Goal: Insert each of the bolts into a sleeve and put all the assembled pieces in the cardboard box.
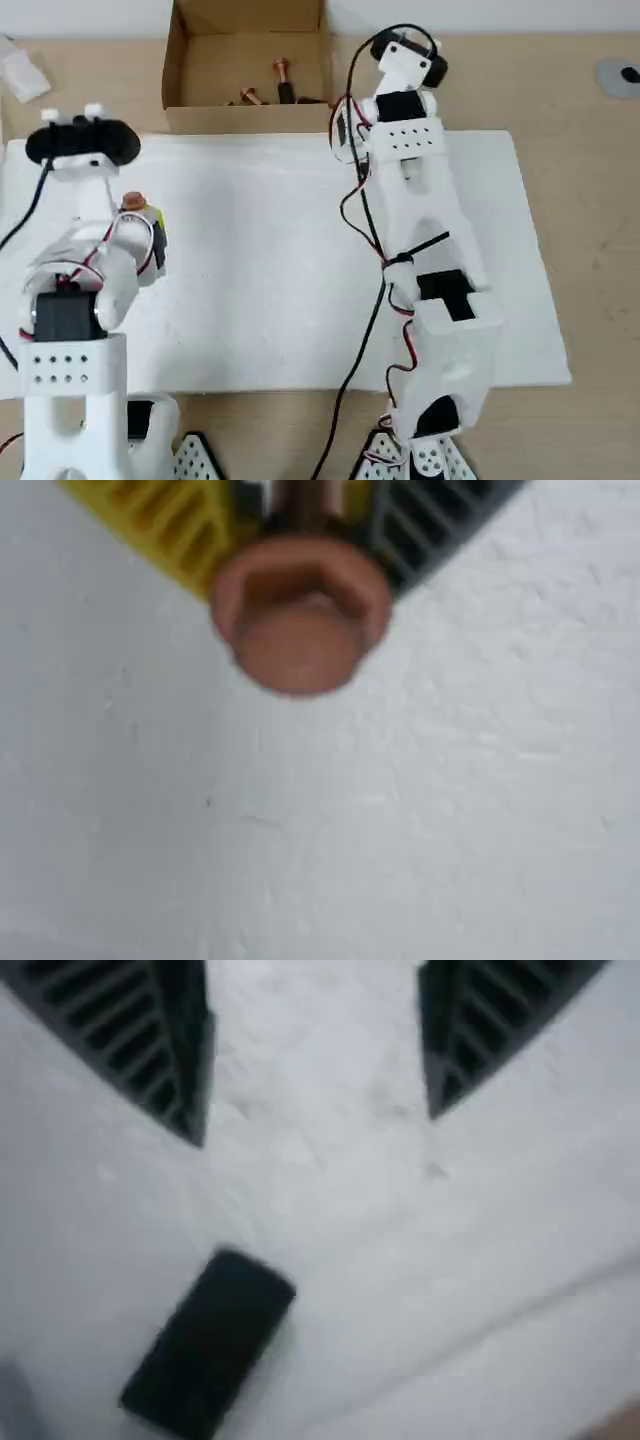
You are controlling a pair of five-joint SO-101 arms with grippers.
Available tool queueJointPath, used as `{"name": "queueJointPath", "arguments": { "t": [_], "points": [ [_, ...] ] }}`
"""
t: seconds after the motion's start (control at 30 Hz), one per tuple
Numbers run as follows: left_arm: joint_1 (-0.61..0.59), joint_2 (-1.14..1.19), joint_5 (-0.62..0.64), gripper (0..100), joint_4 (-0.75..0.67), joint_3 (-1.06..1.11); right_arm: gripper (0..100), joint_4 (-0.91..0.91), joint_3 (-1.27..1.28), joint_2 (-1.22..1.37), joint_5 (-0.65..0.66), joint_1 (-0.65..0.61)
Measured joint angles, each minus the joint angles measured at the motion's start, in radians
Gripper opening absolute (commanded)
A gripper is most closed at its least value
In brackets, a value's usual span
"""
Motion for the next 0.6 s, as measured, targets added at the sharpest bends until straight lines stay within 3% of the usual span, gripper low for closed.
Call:
{"name": "queueJointPath", "arguments": {
  "t": [0.6],
  "points": [
    [0.000,-0.089,0.002,1,-0.029,0.021,17.4,-0.017,-0.092,0.184,-0.034,0.075]
  ]
}}
